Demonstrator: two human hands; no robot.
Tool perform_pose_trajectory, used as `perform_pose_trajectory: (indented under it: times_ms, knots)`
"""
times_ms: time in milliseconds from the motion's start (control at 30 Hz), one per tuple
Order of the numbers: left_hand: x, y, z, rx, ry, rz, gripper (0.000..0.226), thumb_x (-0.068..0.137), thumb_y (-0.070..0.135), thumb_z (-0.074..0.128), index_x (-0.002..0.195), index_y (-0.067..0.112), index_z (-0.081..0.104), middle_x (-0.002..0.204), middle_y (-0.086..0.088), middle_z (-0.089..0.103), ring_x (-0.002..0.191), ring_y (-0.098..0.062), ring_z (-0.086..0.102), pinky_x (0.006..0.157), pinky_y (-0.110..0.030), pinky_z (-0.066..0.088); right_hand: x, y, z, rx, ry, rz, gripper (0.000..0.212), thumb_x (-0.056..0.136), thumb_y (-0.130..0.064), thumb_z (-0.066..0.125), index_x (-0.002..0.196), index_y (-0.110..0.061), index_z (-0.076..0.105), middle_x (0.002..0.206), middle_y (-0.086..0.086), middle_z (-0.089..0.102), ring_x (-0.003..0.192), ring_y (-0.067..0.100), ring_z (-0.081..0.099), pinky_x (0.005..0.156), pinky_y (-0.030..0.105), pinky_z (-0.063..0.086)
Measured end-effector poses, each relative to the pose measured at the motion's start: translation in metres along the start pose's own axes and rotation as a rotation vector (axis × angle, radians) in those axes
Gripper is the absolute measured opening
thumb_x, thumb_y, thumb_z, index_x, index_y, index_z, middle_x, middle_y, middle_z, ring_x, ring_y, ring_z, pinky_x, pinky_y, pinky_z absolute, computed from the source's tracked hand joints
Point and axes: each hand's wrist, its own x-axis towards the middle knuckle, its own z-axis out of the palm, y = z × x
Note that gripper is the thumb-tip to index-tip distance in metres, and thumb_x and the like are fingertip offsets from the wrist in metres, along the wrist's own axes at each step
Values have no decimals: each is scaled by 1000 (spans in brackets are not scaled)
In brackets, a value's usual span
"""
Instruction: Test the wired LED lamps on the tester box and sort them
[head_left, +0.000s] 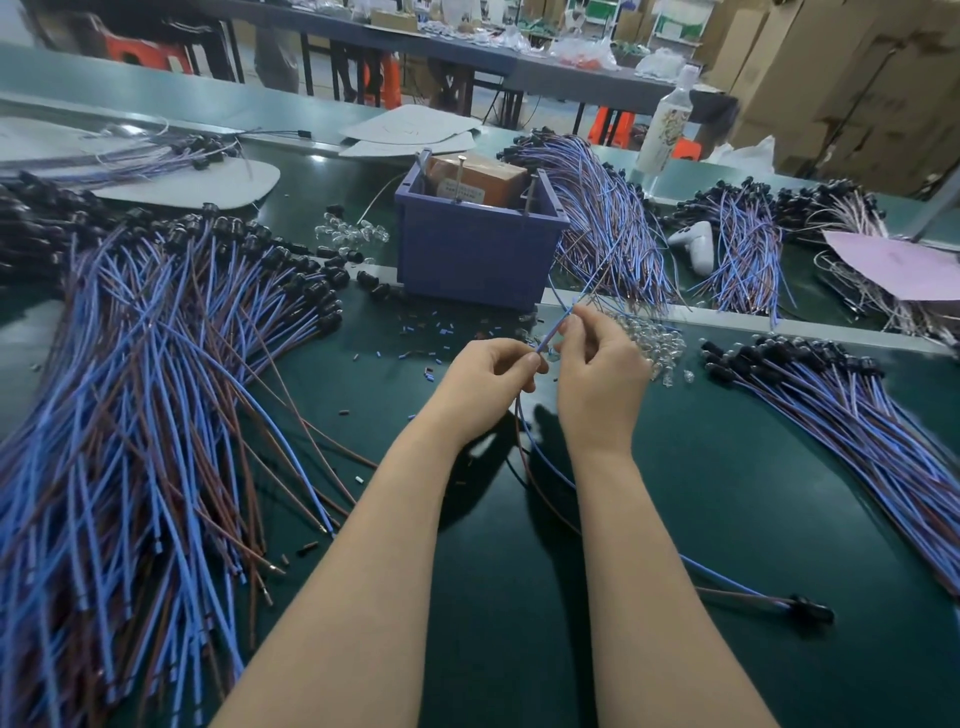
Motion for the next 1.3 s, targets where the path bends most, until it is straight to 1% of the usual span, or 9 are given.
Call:
perform_pose_trajectory:
  times_ms: [100, 233, 367, 567, 767, 933, 1067, 1233, 1300]
  knots:
    - [0, 0, 2, 65, -35, 22, 20, 97, 17, 50, 86, 16, 66, 65, 9, 55, 58, -1, 46, 60, -13, 37, 4, 1, -1, 226, -42, 225, 21, 94, -21, 55, 104, -6, 65, 82, 3, 68, 78, 18, 65, 82, 35, 52]
    - [0, -1, 3, 120, -44, 32, 20, 97, 20, 51, 82, 23, 64, 65, 11, 55, 61, -3, 47, 62, -15, 38, 8, 7, -6, 426, -136, 397, 21, 94, -18, 56, 76, -14, 66, 62, -2, 56, 50, -1, 49, 59, 20, 44]
    - [-1, 0, 2, 138, -65, 36, 23, 96, 19, 51, 78, 27, 63, 62, 12, 55, 54, 4, 46, 58, -10, 36, 9, 8, -5, 470, -77, 428, 24, 95, -15, 53, 77, -10, 67, 61, -3, 56, 48, -1, 47, 52, 13, 41]
    - [-2, -1, 2, 176, -82, 29, 25, 95, 18, 51, 75, 27, 63, 62, 11, 56, 60, -2, 49, 65, -21, 41, 12, 11, -9, 620, -116, 526, 25, 95, -17, 54, 73, -17, 67, 61, -6, 56, 54, 4, 45, 52, 15, 38]
    - [-2, 2, 3, 138, -112, 18, 27, 94, 20, 52, 73, 31, 64, 61, 12, 56, 58, 3, 48, 62, -14, 39, 11, 17, -1, 360, 10, 379, 23, 96, -17, 50, 74, -17, 59, 68, -8, 55, 63, 3, 49, 65, 18, 41]
    - [-4, 3, -1, 114, -170, 0, 23, 94, 20, 53, 76, 26, 67, 60, 12, 57, 54, 4, 47, 53, -5, 35, 19, 26, -7, 374, 193, 469, 25, 90, -12, 54, 66, -20, 55, 64, -6, 55, 60, 6, 47, 66, 22, 39]
    - [-1, 0, -4, 6, -31, 3, 18, 96, 17, 52, 87, 19, 68, 68, 8, 62, 67, -3, 55, 69, -15, 43, 14, 21, -7, 110, -42, 310, 20, 91, -23, 57, 77, -11, 65, 67, -4, 59, 63, 9, 52, 61, 17, 38]
    - [1, -2, -7, -156, 135, -36, 19, 95, 16, 54, 83, 24, 66, 68, 11, 64, 62, 4, 56, 58, -8, 45, 6, 8, -5, -88, -280, 213, 27, 92, -25, 58, 112, -9, 66, 99, 2, 67, 92, 13, 58, 80, 19, 38]
    - [3, -1, -7, -209, 193, -60, 19, 95, 15, 54, 82, 23, 66, 67, 8, 61, 58, 3, 55, 55, -9, 45, 7, 2, -9, -44, -299, 204, 27, 96, -27, 52, 107, -9, 68, 99, 4, 68, 90, 13, 60, 76, 20, 38]
